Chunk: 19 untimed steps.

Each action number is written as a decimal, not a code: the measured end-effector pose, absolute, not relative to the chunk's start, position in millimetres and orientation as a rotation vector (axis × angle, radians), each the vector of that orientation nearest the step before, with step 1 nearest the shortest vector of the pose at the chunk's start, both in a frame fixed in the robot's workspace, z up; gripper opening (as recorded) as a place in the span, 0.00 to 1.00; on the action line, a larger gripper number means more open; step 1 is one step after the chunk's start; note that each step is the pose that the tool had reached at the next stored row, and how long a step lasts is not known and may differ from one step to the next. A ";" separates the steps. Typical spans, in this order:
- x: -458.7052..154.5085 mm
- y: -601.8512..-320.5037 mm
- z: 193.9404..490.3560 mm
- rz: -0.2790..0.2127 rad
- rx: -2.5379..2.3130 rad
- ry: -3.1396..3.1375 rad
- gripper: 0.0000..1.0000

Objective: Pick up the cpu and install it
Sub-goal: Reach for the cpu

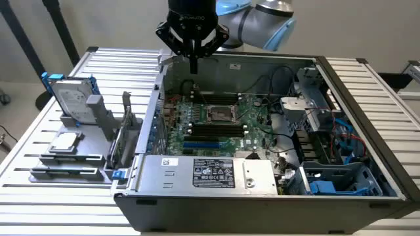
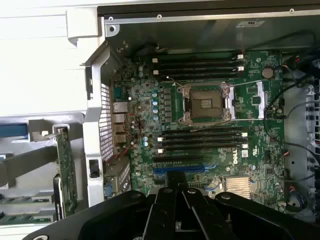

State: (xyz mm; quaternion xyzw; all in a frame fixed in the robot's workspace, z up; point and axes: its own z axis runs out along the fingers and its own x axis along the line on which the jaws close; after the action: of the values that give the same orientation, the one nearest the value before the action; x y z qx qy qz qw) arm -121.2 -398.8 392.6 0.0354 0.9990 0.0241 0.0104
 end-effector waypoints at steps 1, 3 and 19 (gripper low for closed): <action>-121.2 -398.8 392.6 0.075 0.110 3.118 0.11; -121.2 -398.8 392.6 0.075 0.110 3.118 0.11; -139.5 -398.1 392.5 0.075 0.111 3.118 0.11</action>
State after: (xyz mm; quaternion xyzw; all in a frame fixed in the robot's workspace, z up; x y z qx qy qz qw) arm -139.5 -398.1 392.5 0.0354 0.9990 0.0240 0.0104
